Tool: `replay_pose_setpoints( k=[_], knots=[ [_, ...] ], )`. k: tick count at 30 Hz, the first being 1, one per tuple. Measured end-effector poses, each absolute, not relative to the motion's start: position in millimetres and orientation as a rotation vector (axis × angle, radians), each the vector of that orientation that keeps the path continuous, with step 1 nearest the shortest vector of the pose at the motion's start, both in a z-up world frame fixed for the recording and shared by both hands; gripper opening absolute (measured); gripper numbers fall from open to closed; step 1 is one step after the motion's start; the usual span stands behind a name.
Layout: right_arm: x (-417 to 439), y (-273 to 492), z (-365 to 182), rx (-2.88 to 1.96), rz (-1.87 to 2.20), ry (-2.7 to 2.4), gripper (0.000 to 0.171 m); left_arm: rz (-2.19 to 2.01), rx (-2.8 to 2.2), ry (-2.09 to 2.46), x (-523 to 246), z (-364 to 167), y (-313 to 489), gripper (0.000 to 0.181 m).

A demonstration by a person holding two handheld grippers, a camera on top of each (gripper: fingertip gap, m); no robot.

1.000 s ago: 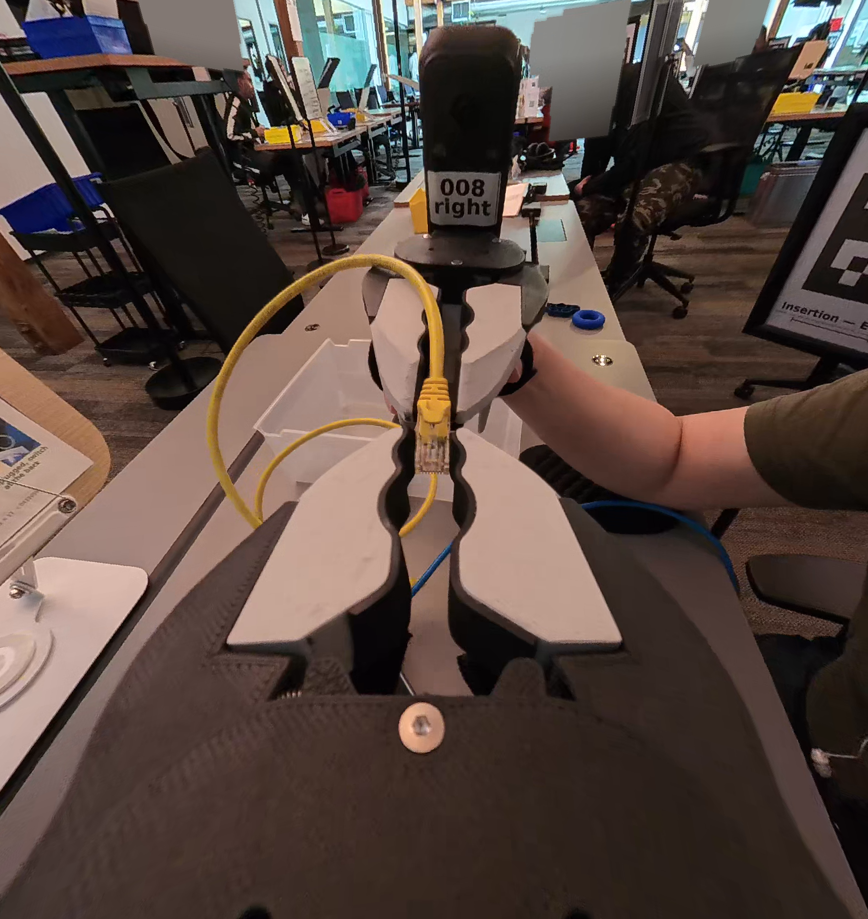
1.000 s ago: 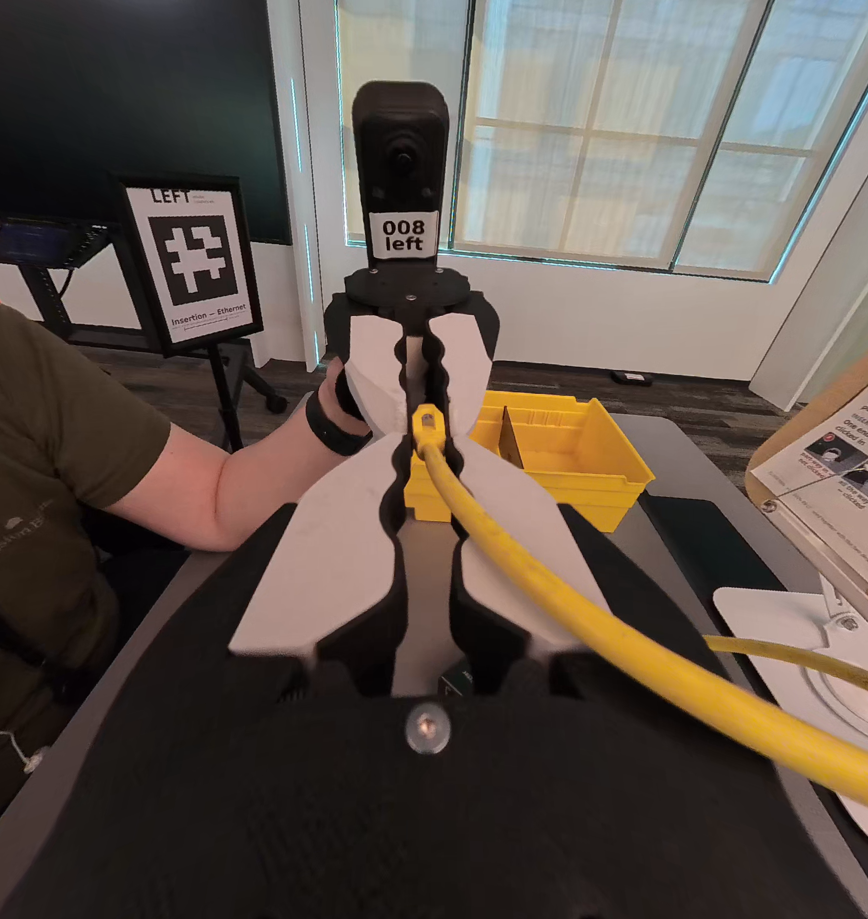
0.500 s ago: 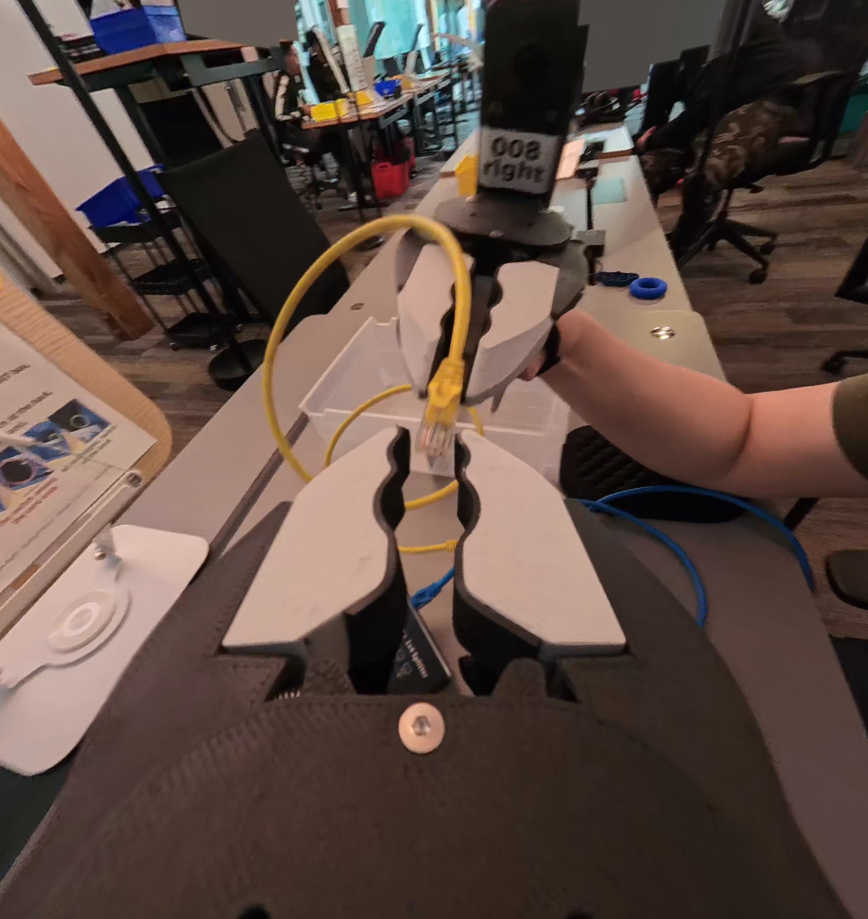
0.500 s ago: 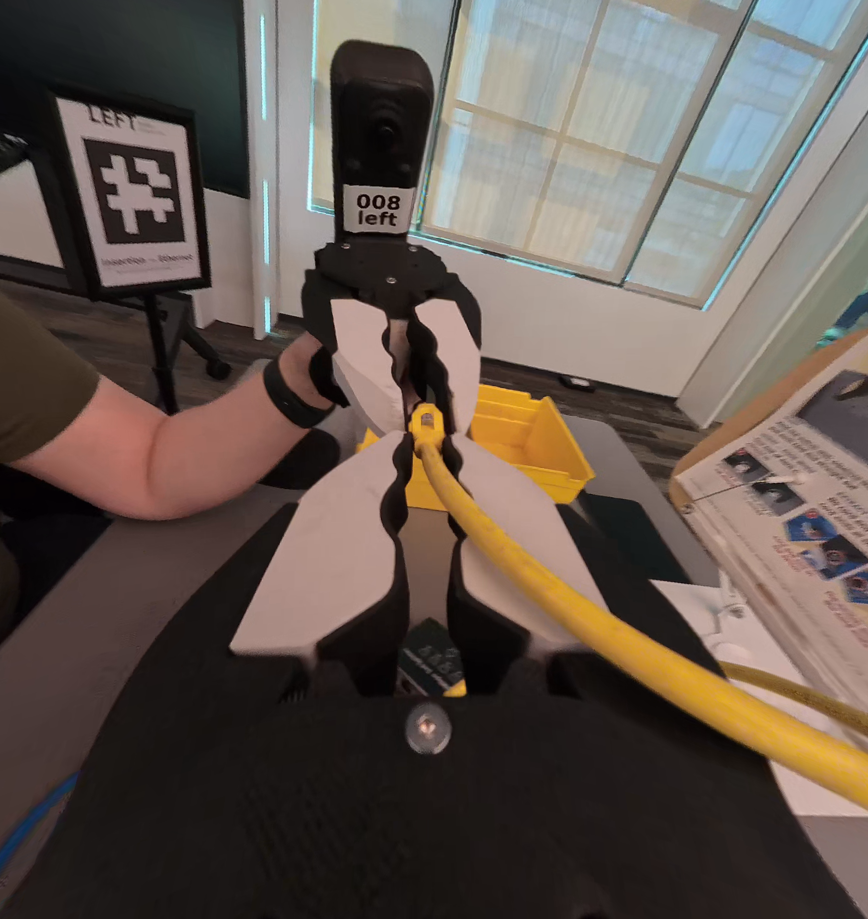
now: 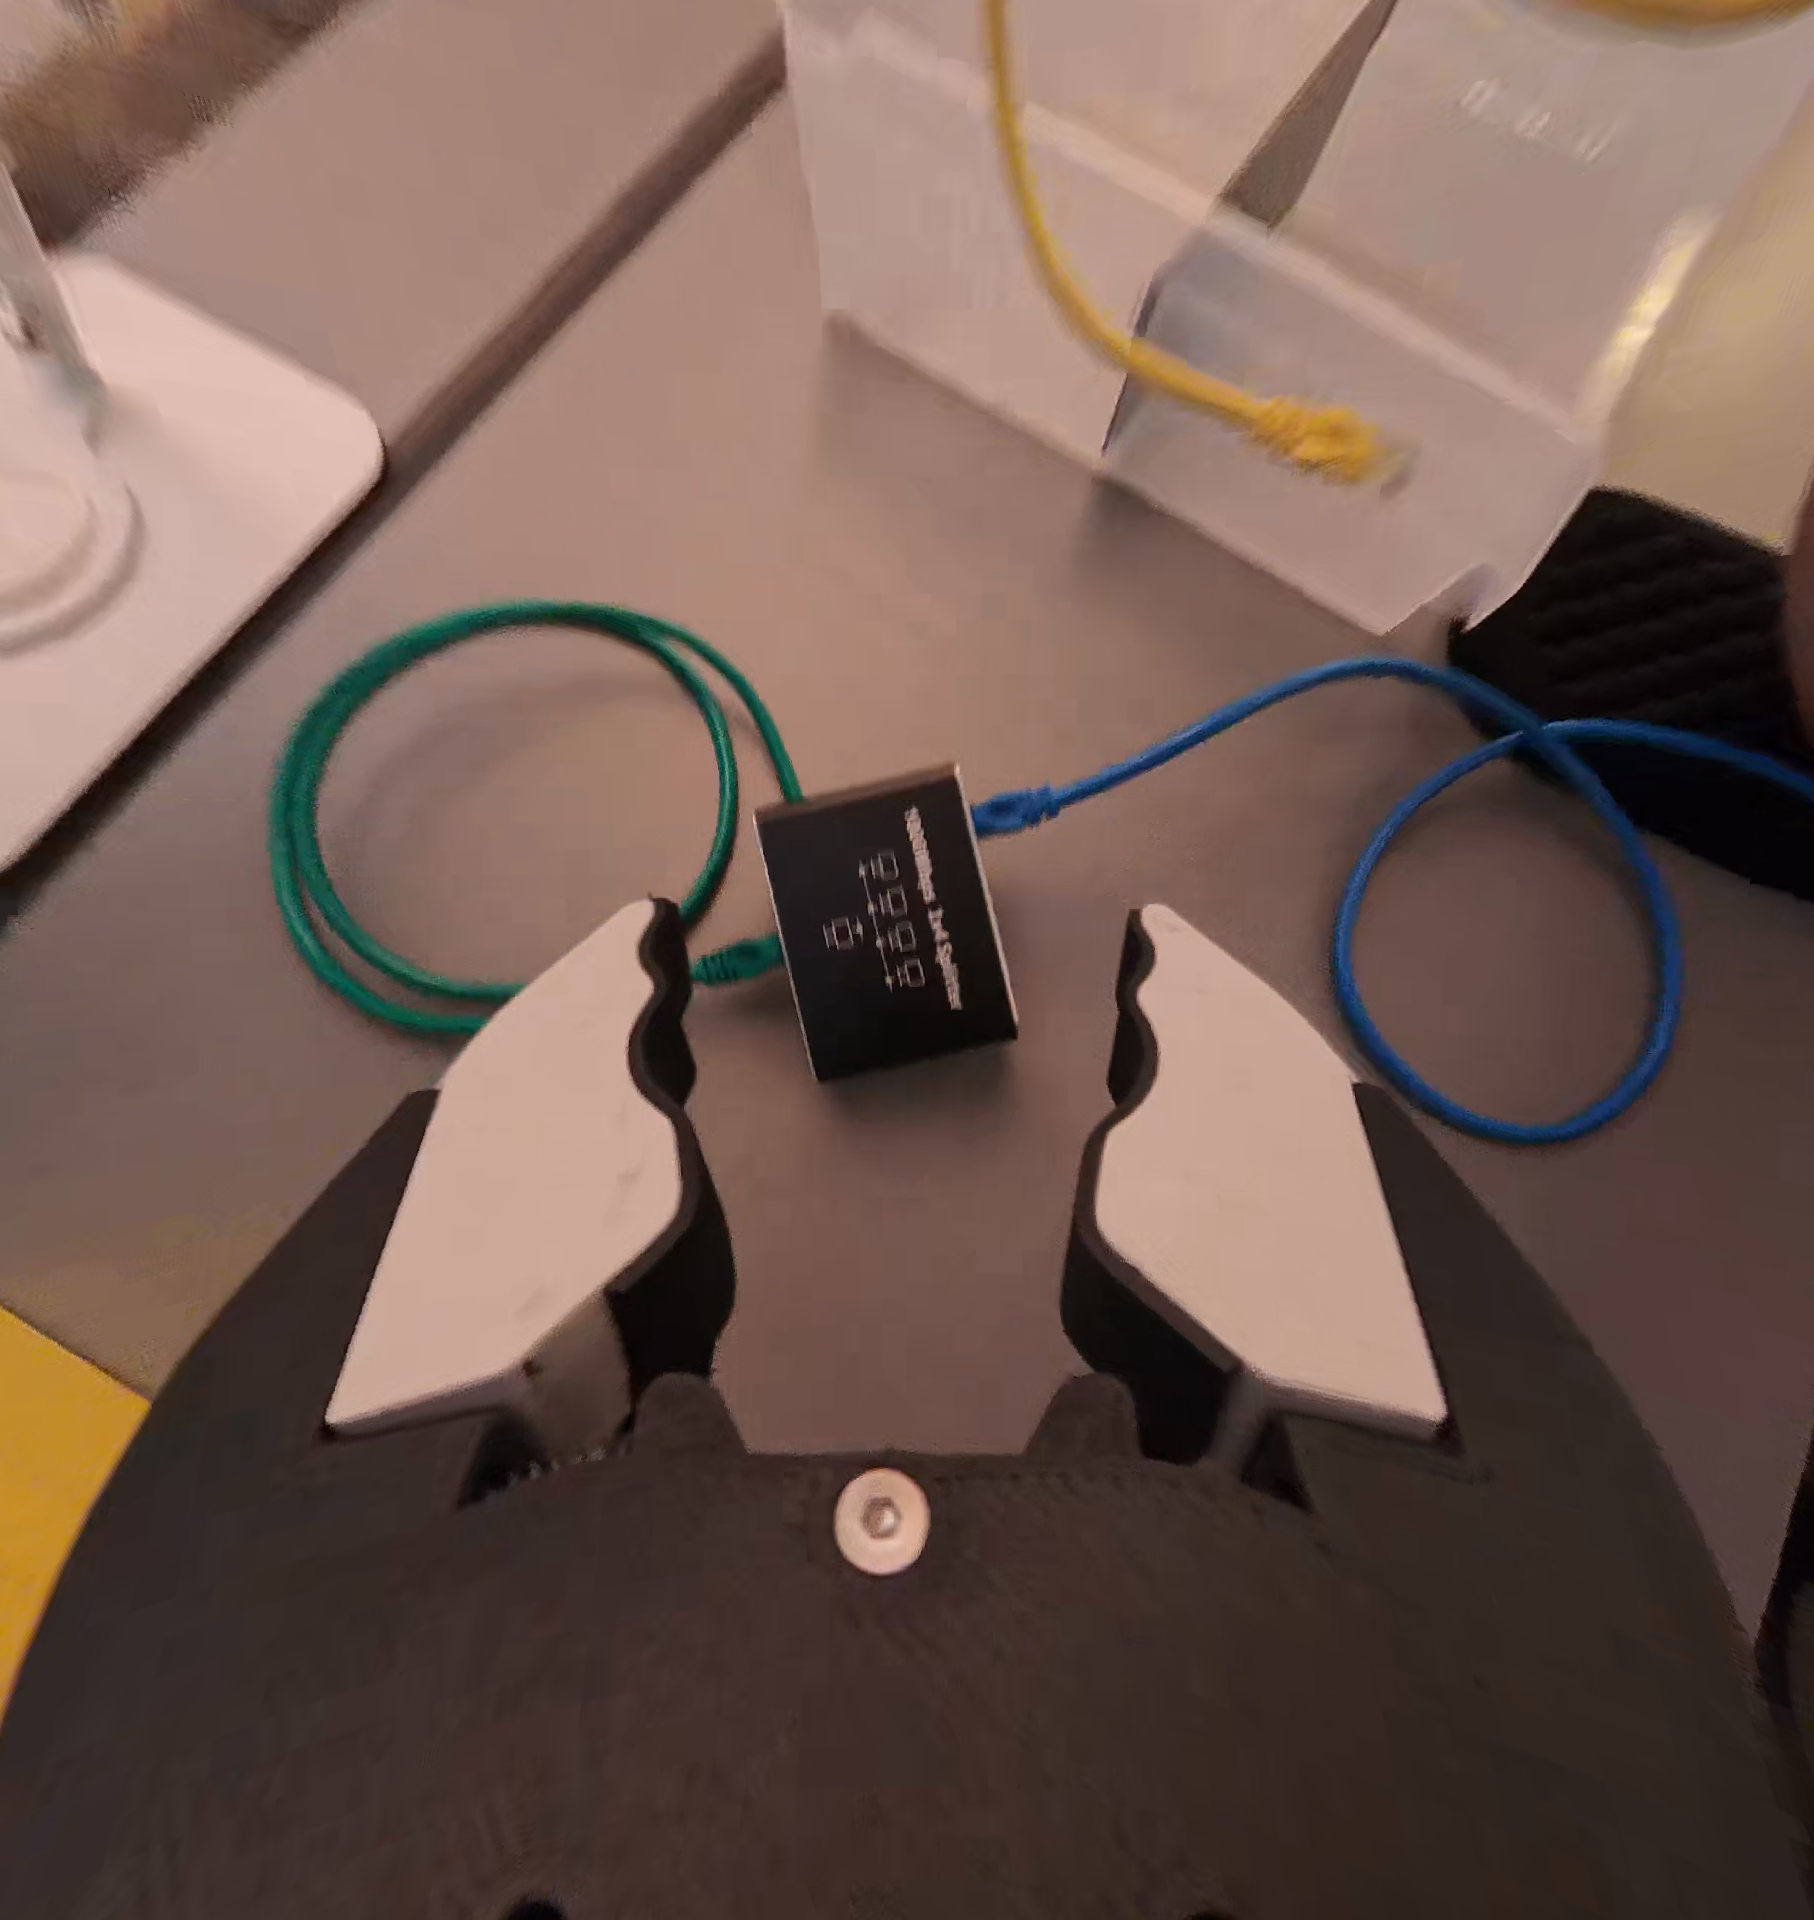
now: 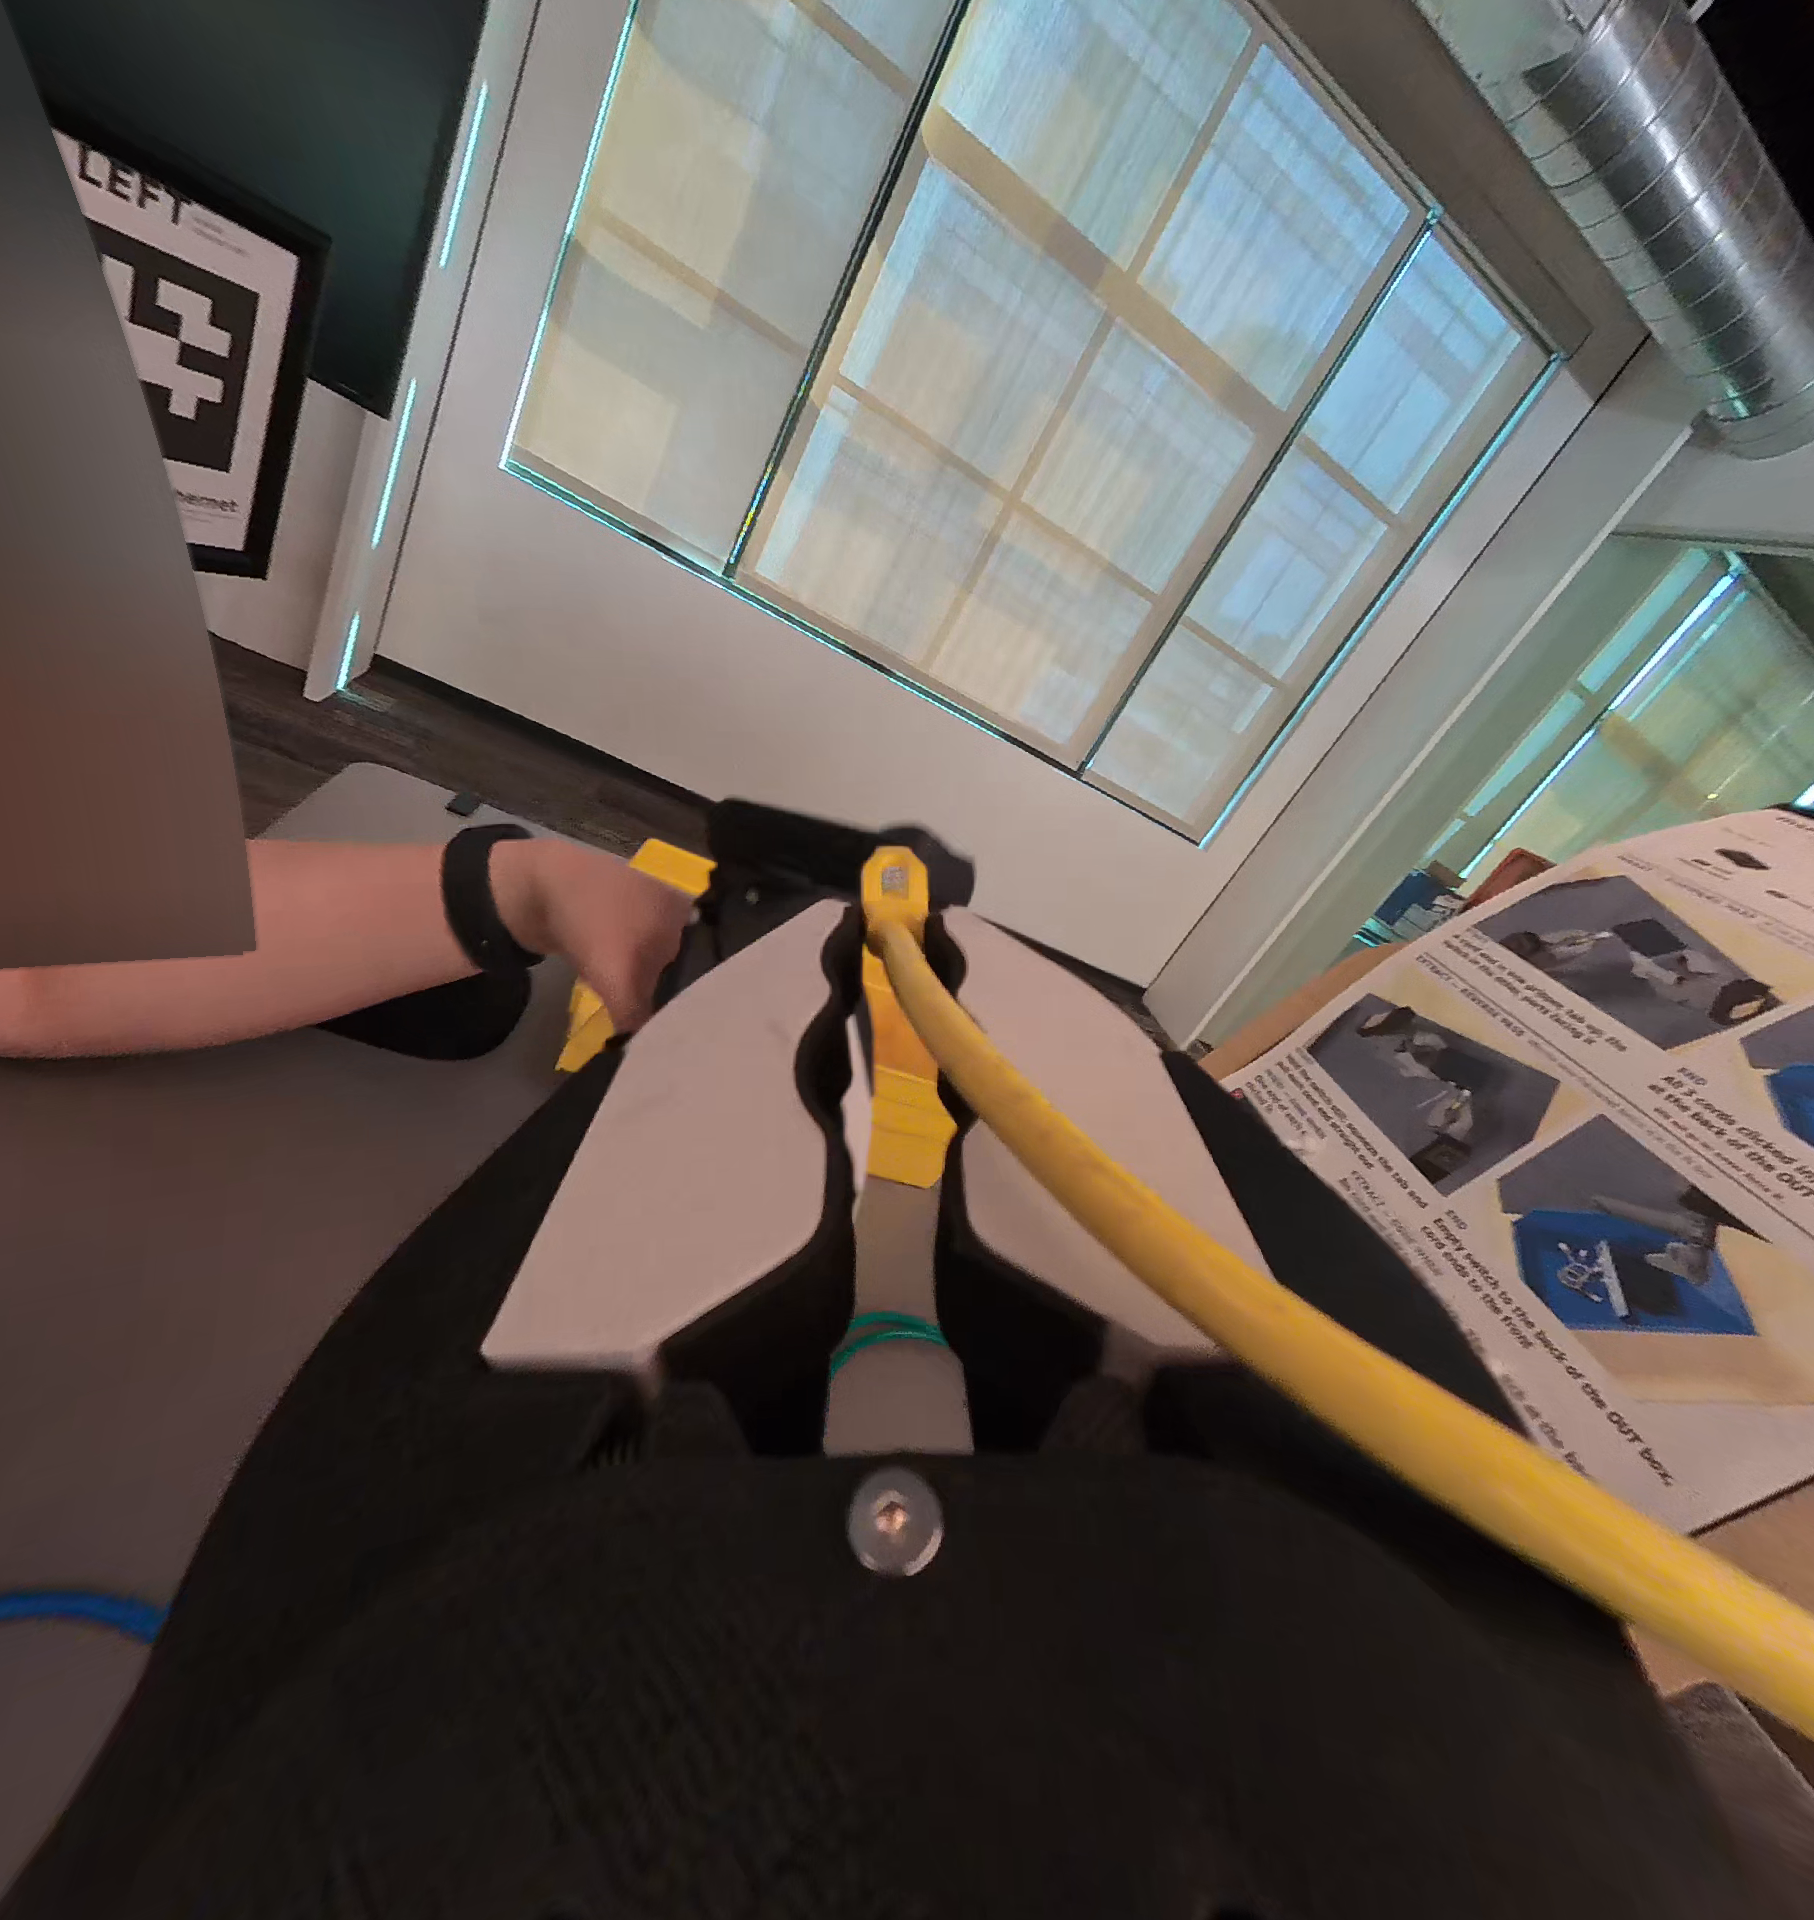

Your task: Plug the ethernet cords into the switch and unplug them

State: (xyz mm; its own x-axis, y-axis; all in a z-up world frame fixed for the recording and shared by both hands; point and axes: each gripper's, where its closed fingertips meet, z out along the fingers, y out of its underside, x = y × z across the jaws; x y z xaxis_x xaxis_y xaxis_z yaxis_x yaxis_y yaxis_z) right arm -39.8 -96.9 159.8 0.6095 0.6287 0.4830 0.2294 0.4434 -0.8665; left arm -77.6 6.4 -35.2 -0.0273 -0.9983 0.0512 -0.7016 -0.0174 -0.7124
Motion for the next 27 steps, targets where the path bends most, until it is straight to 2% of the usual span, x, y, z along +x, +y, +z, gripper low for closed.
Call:
replay_pose_setpoints(
  k=[6,11,14,15,20,25,27],
  knots=[
    [-37.6,-104.4,175.3,-1.041,0.359,-0.864,0.012,-0.674,-1.989,1.776,-82.6,-107.6,-1.6,0.100],
    [-39.7,-105.4,178.0,-0.997,0.462,-0.837,0.012,-0.752,-2.090,1.712,-82.7,-142.6,-7.1,0.101],
    [-44.4,-103.7,174.9,-1.010,0.457,-0.849,0.012,-0.719,-2.093,1.672,-76.2,-152.5,-1.6,0.096],
    [-45.5,-102.3,173.6,-1.021,0.445,-0.852,0.012,-0.693,-2.084,1.667,-74.8,-153.8,0.3,0.075],
    [-44.6,-103.4,170.7,-1.066,0.422,-0.837,0.012,-0.700,-2.163,1.623,-72.0,-152.7,-14.0,0.074],
    [-38.1,-118.2,169.8,-1.114,0.365,-0.847,0.012,-0.840,-2.084,1.829,-81.1,-142.3,-57.3,0.072],
    [-33.4,-131.2,175.6,-1.096,0.340,-0.853,0.012,-0.853,-1.988,1.869,-83.0,-125.5,-56.4,0.076]
  ],
)
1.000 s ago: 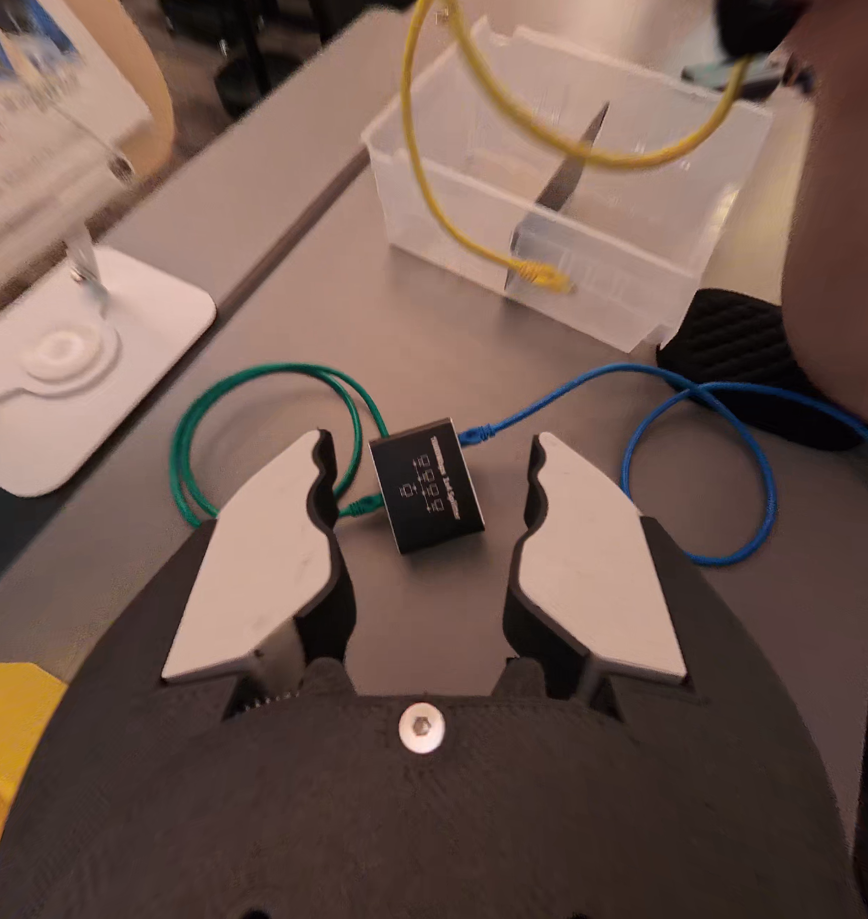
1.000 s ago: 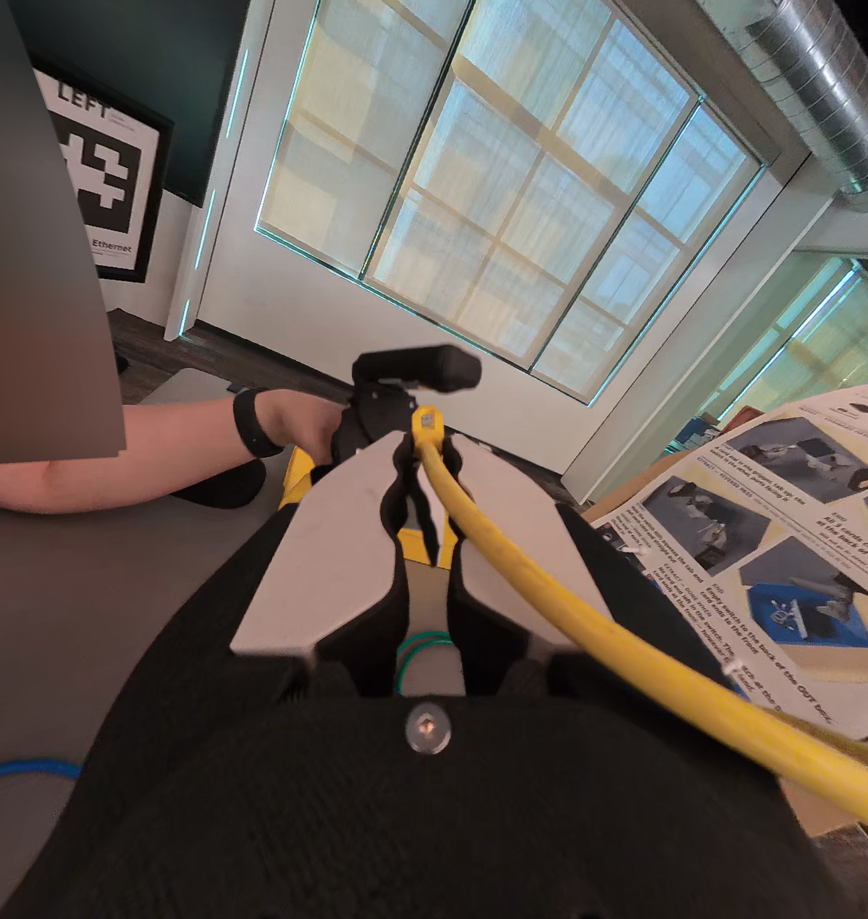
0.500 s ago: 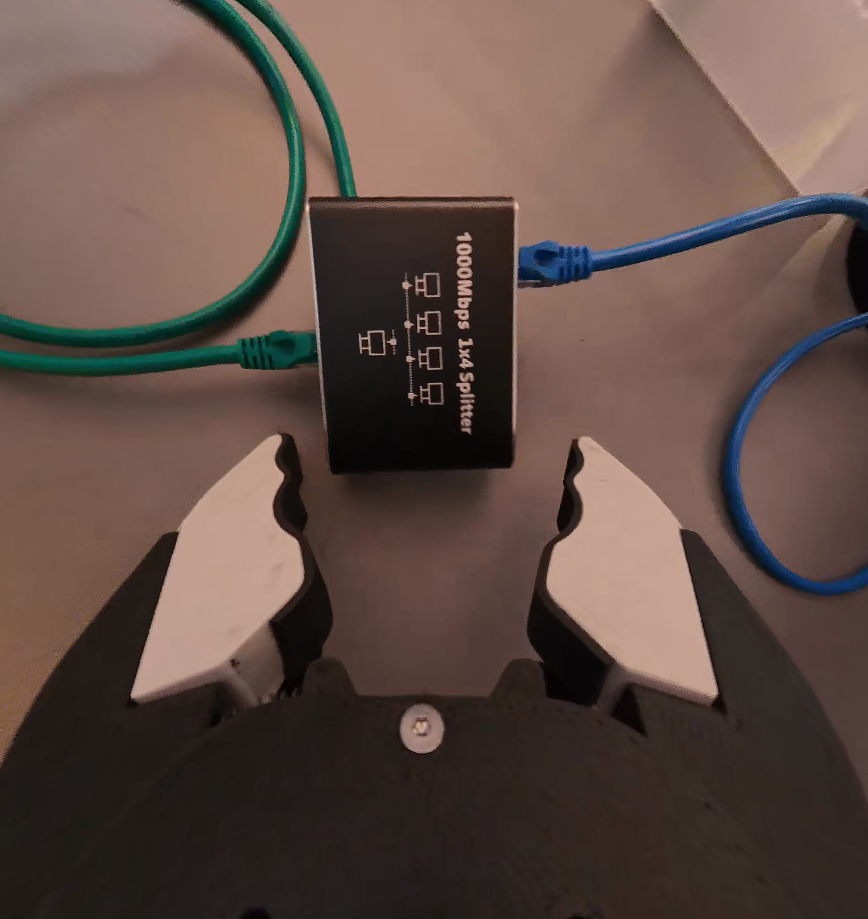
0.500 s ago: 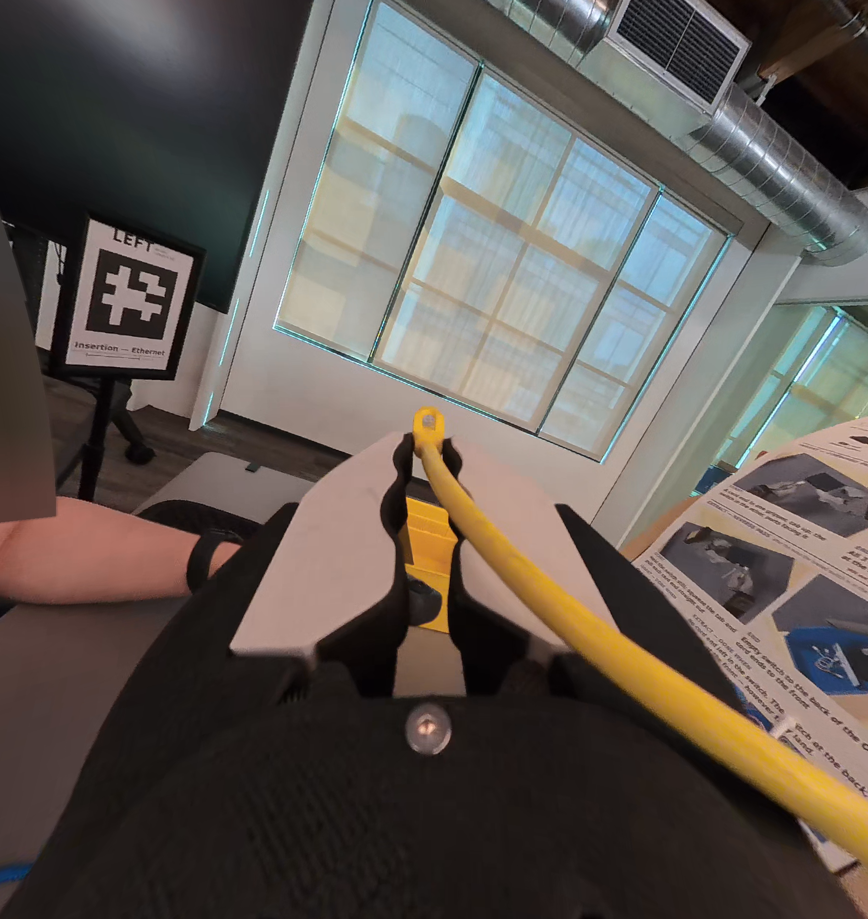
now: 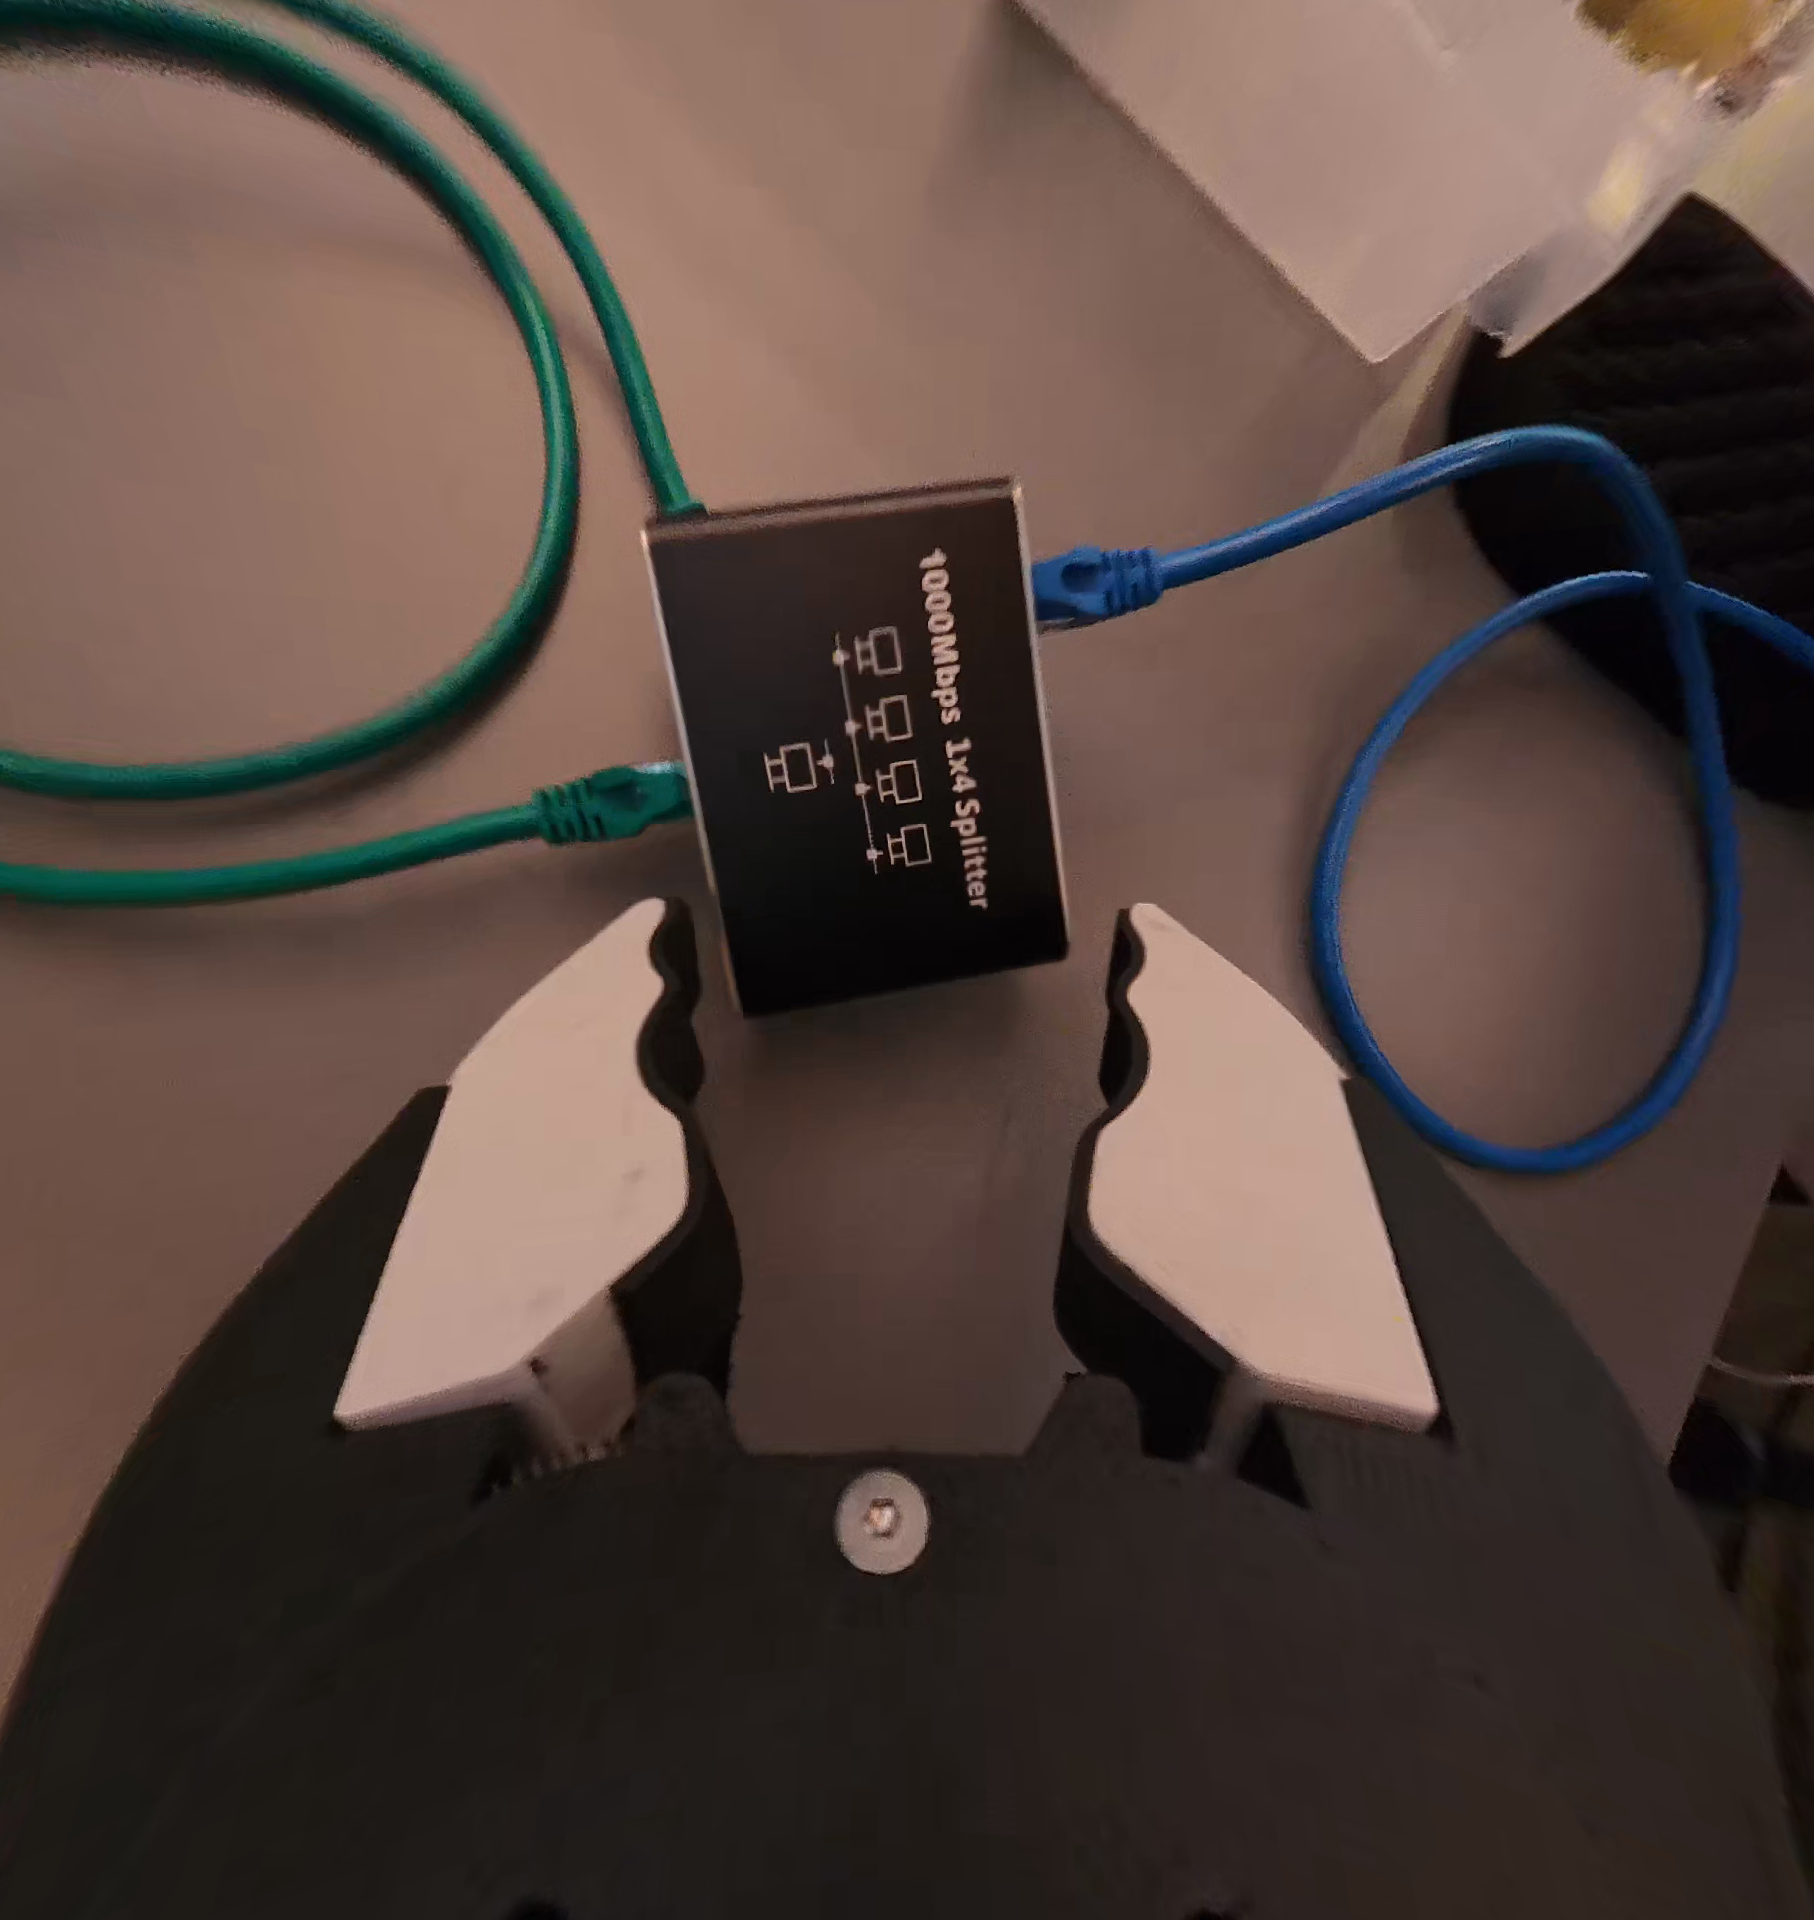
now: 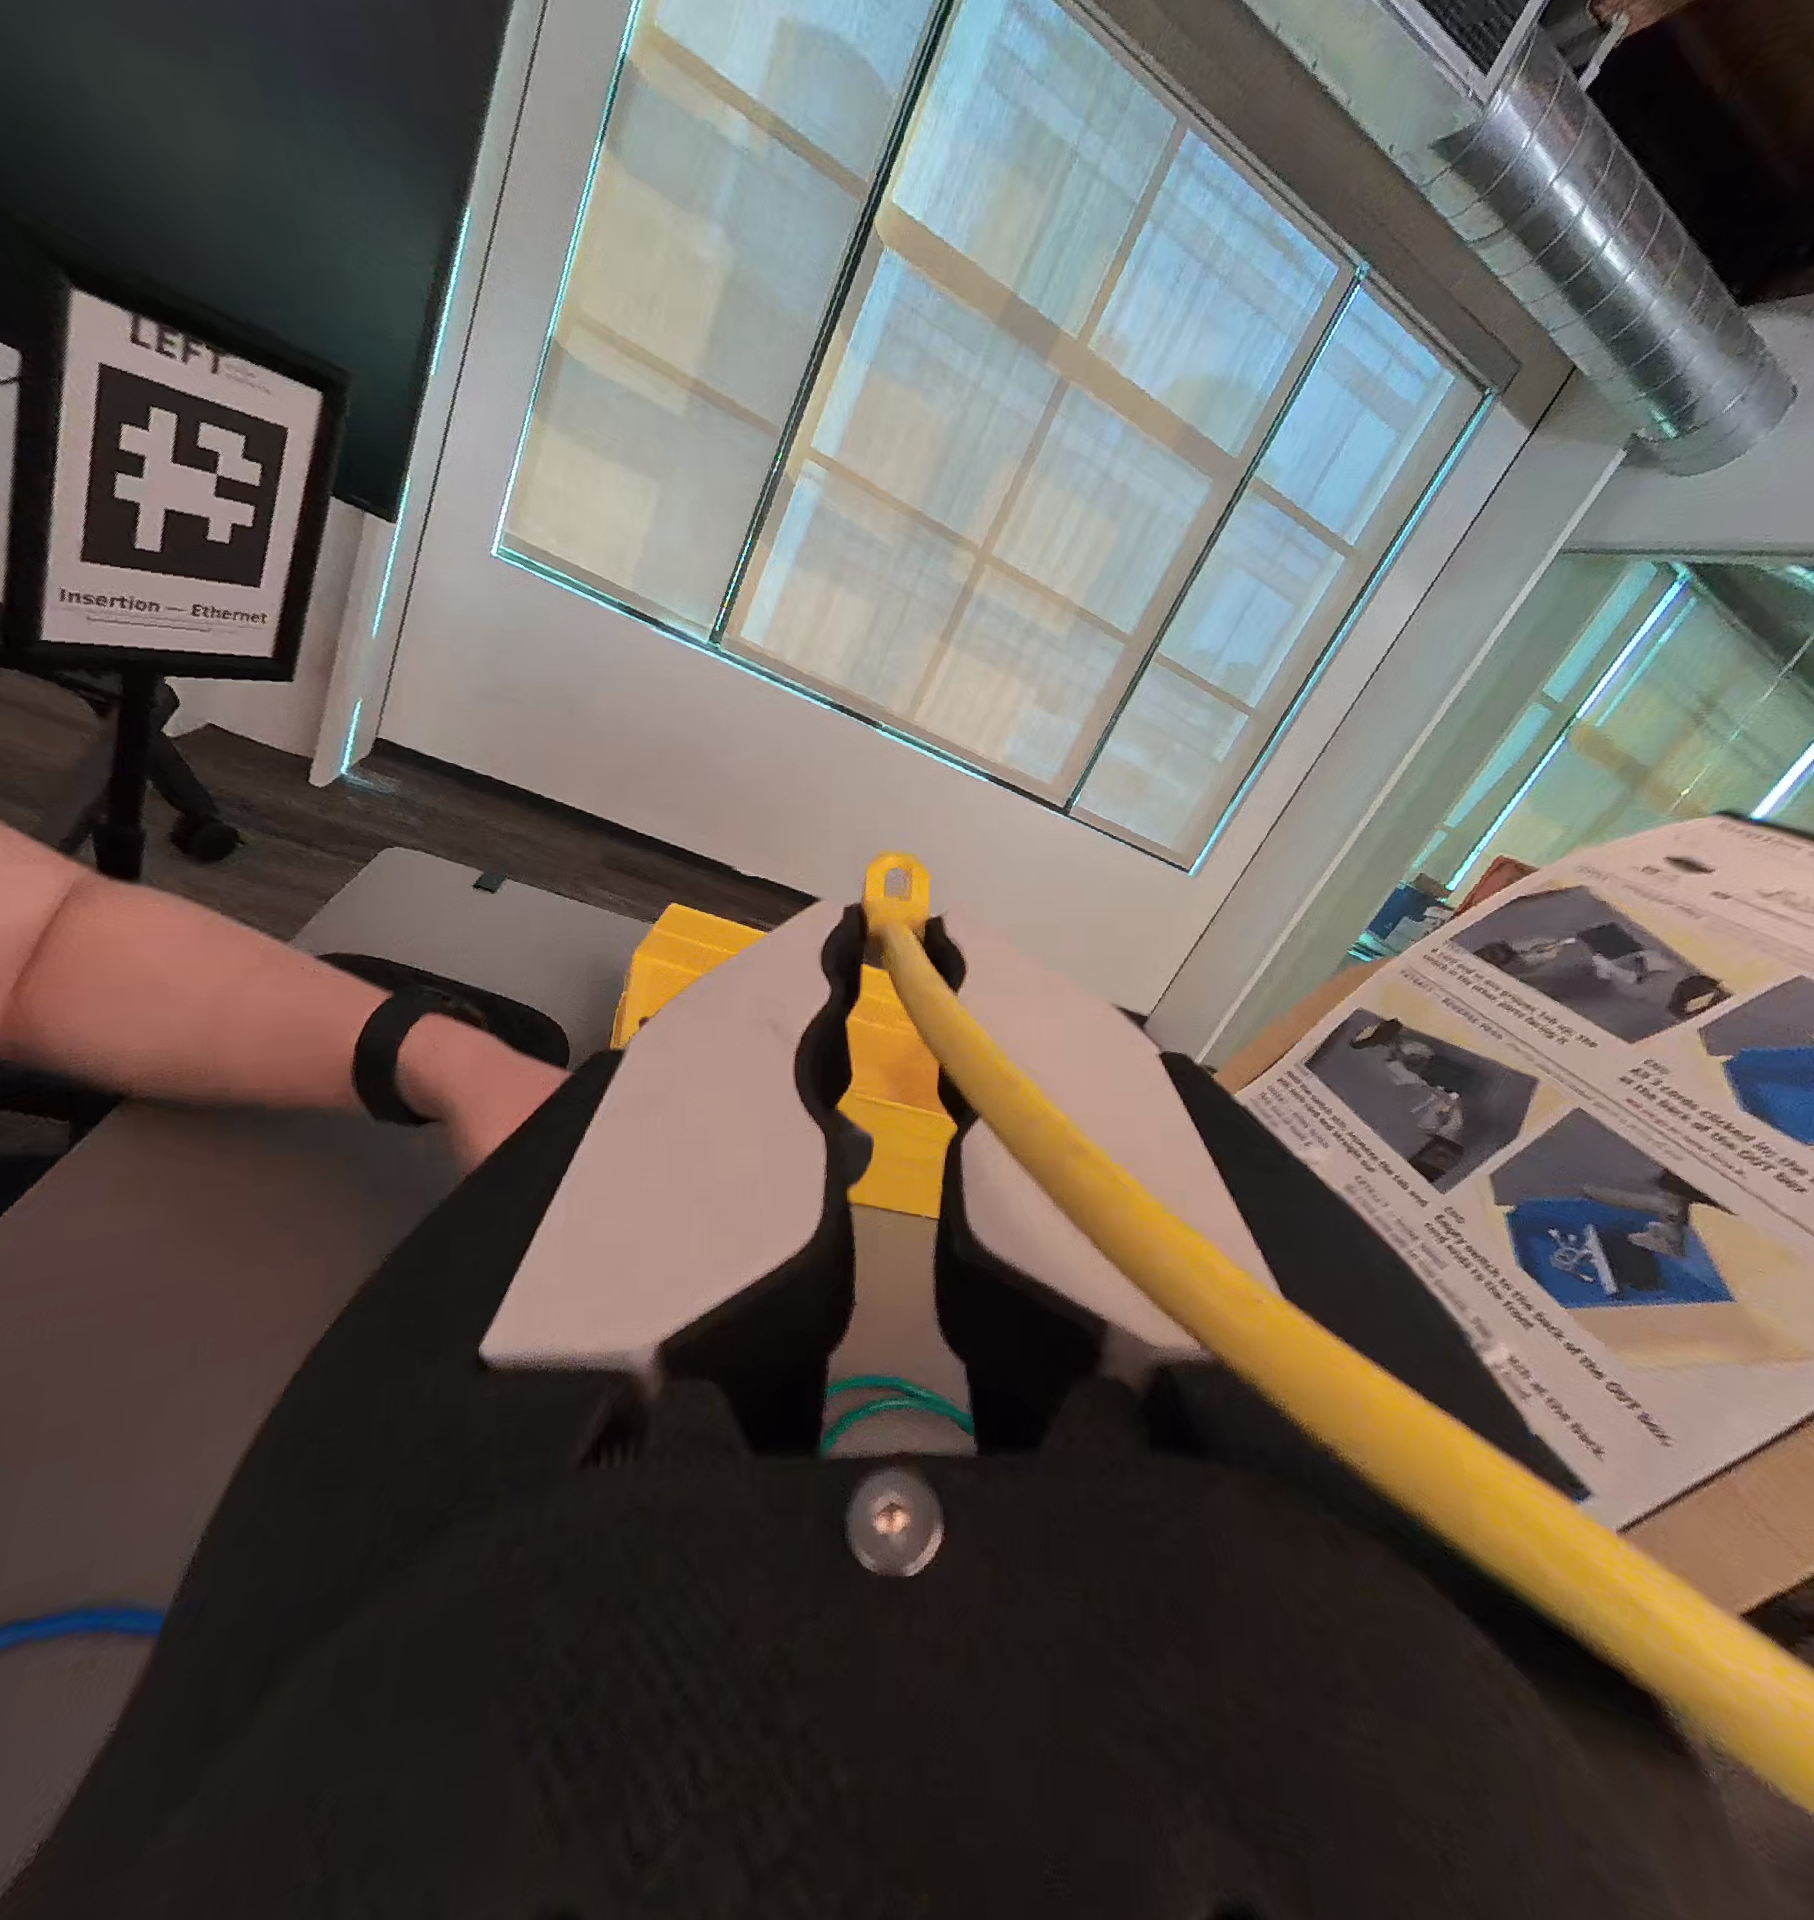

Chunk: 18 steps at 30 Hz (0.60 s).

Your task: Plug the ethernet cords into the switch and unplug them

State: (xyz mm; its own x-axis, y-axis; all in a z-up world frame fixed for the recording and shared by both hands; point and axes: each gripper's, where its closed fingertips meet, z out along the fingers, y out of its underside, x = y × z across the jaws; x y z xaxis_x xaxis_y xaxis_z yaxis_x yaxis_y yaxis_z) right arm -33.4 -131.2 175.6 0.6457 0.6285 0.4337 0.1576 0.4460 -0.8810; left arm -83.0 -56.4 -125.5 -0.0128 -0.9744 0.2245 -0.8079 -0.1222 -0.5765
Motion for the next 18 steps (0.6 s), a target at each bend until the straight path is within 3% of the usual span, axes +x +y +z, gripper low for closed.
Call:
replay_pose_setpoints(
  k=[5,10,18],
  knots=[
    [-9.3,-169.8,203.6,-0.976,0.370,-0.780,0.012,-0.726,-1.401,2.078,-61.9,-89.0,-51.3,0.111],
    [10.8,-201.4,226.2,-0.811,0.590,-0.690,0.012,-0.381,-1.150,2.404,-56.9,-119.1,-41.1,0.120],
    [14.3,-175.9,210.9,-0.944,0.540,-0.671,0.012,-0.140,-0.761,2.754,-43.5,-150.8,-47.1,0.126]
  ],
)
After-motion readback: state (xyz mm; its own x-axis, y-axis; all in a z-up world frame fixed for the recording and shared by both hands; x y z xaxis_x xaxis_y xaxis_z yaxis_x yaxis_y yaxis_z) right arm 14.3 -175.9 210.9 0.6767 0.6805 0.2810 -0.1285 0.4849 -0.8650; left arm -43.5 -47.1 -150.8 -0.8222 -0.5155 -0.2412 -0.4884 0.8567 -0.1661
